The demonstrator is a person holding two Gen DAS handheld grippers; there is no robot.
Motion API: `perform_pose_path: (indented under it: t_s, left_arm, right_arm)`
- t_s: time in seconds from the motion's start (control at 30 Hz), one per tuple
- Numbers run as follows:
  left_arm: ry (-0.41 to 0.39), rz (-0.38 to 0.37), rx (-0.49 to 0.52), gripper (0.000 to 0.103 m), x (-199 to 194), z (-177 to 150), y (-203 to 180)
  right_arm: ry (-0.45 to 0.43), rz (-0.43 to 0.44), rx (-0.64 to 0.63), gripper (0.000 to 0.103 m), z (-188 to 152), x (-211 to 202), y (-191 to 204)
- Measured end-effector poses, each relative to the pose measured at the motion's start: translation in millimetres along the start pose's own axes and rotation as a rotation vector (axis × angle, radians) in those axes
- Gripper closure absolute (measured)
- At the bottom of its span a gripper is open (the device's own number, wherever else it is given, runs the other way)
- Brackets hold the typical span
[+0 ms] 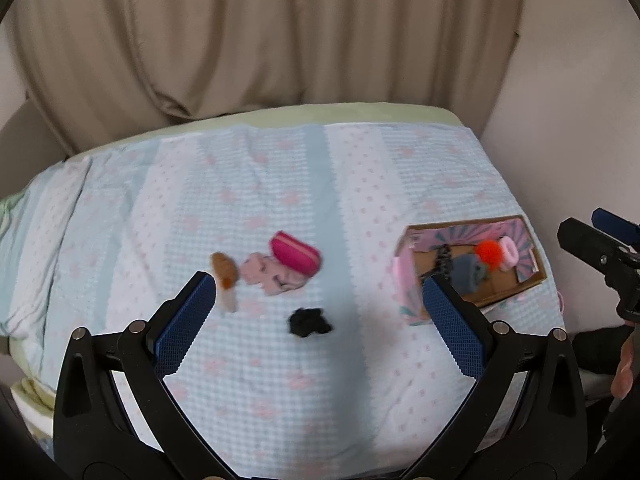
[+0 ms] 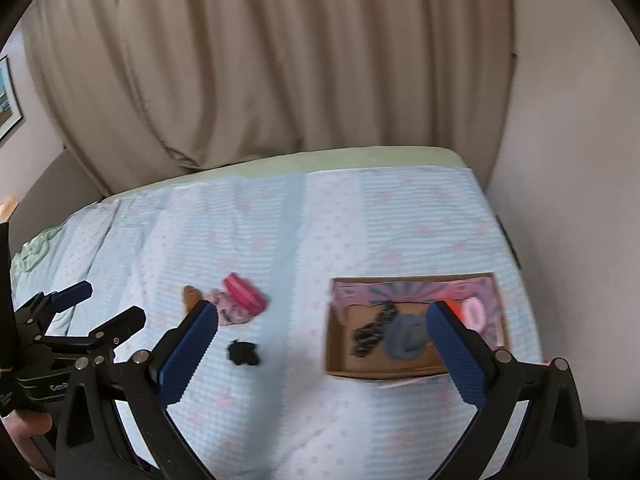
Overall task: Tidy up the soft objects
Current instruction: 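Move both tools back toward the remaining items on the bed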
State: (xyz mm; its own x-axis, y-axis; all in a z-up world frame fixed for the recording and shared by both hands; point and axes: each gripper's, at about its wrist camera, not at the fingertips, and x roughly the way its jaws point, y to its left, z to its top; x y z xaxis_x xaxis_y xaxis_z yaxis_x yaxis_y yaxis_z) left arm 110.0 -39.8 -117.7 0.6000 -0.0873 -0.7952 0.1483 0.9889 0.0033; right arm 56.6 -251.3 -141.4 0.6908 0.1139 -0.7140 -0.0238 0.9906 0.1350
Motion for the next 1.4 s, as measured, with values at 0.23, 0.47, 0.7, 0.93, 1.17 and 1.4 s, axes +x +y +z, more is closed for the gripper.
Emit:
perform_pose_path:
  t_s: [0.23, 0.47, 0.7, 0.93, 1.17, 1.4]
  left_arm:
    - [0.040, 0.055, -0.087, 0.000, 23.3, -11.0, 88.6]
    - [0.114, 0.083, -0.164, 0.000, 84.4, -16.8, 159.5]
    - [0.188, 0.068, -0.245, 0.000, 166.9, -23.5, 197.4]
    - [0.269, 0.043, -0.310, 0.001, 255.2, -36.3, 210.3]
    - [0.339, 0.043, -0.320, 0.018, 324.6, -42.5, 209.3]
    - [0.371, 0.052, -0.362, 0.022, 360.9, -46.9, 213.0]
  right_arm:
    - [0.033, 0.046, -0.033, 0.000, -1.4, 38.7, 63.2]
    - [0.089, 0.084, -0.066, 0.000, -2.2, 116.0, 109.5]
    - [0.156, 0.083, -0.144, 0.000, -5.1, 202.5, 138.5]
    - [0.234, 0.077, -0.236, 0.000, -10.6, 280.4, 150.3]
    - [0.346, 0.091, -0.298, 0.013, -21.9, 357.0, 150.0]
    - [0.442, 0.101, -0.401, 0.019, -35.4, 410.3, 155.6]
